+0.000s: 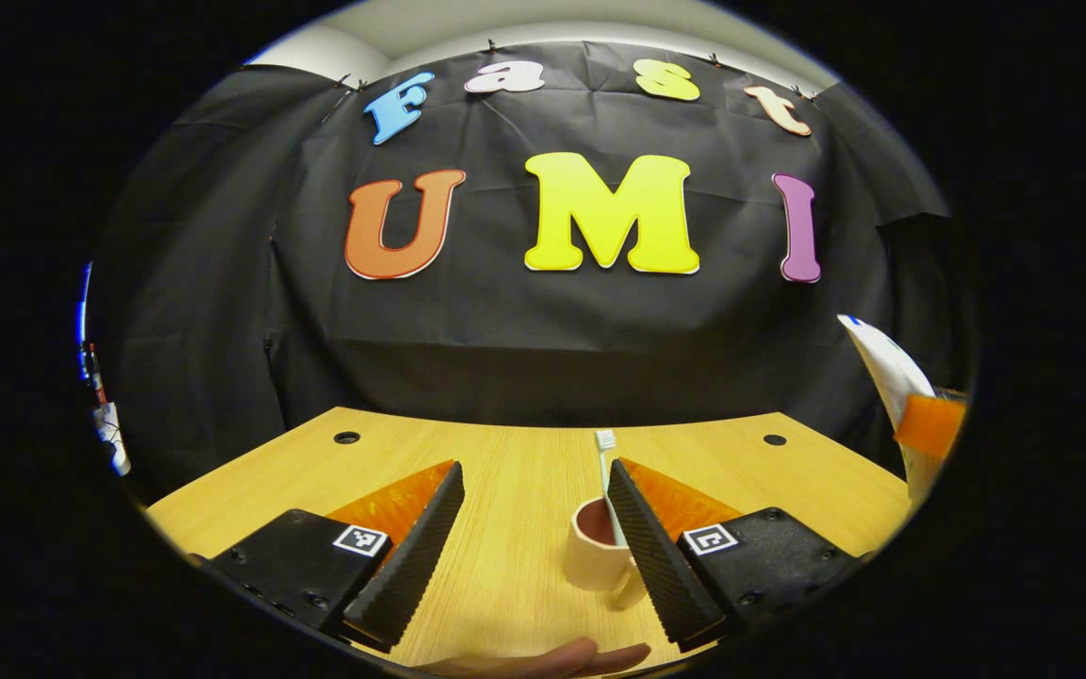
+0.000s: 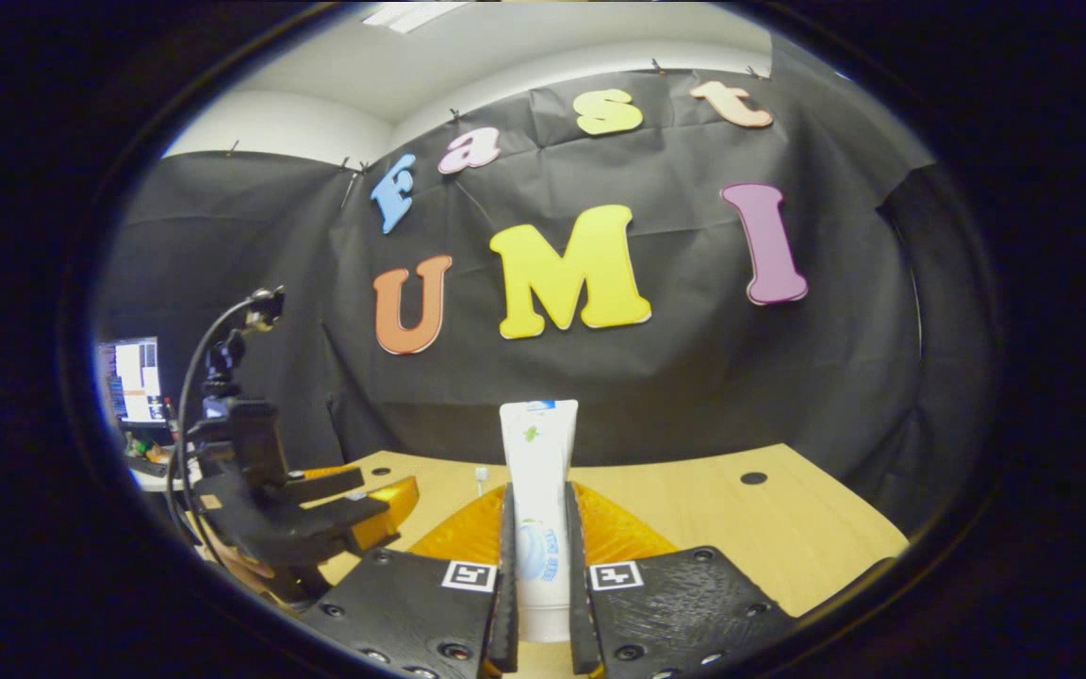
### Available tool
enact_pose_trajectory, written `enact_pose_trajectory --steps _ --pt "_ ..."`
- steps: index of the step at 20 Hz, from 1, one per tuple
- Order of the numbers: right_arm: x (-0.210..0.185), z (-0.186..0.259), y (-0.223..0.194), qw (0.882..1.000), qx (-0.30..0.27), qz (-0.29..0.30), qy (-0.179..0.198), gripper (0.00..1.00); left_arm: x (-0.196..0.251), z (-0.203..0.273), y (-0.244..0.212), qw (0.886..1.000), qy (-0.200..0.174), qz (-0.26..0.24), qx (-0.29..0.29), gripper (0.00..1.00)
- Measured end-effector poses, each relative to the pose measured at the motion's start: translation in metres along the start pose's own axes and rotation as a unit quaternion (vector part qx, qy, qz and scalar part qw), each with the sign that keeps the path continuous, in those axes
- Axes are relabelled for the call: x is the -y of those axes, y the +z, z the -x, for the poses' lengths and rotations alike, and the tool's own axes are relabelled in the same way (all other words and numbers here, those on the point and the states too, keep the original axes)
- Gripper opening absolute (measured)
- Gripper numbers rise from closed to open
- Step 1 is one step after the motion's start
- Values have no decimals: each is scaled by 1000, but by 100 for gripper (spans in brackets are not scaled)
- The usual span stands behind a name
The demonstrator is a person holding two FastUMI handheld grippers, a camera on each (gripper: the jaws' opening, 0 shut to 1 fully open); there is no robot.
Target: Put the toothbrush and toothpaste on the desktop into the cup, then pick up the cup and place it on the coaster on the desktop.
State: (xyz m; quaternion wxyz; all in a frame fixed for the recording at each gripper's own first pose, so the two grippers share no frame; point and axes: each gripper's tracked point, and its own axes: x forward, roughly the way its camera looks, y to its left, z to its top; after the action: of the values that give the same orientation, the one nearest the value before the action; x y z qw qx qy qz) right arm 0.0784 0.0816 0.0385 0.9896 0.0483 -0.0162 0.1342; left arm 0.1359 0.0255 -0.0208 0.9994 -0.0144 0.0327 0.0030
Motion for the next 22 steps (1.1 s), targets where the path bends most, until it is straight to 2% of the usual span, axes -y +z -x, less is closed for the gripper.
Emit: enact_pose_trajectory --steps 3,6,9,13,16,22 --pt "-32 -45 -3 1000 -11 -11 27 21 -22 24 0 1000 13 2 20 97" --pt "-48 -85 -17 999 -33 -20 26 21 -35 45 -4 999 21 13 32 98" --pt "-58 -111 -39 998 -54 -9 17 21 -37 55 -16 999 14 13 25 97" --pt "-64 -126 -55 997 -69 -15 11 20 -38 56 -33 1000 9 2 11 97" --pt "-62 -130 -54 998 -64 -15 4 24 -40 56 -45 1000 5 10 1 98" --pt "-61 -139 -50 998 -54 -17 0 23 -35 58 -49 1000 -2 20 -4 98"
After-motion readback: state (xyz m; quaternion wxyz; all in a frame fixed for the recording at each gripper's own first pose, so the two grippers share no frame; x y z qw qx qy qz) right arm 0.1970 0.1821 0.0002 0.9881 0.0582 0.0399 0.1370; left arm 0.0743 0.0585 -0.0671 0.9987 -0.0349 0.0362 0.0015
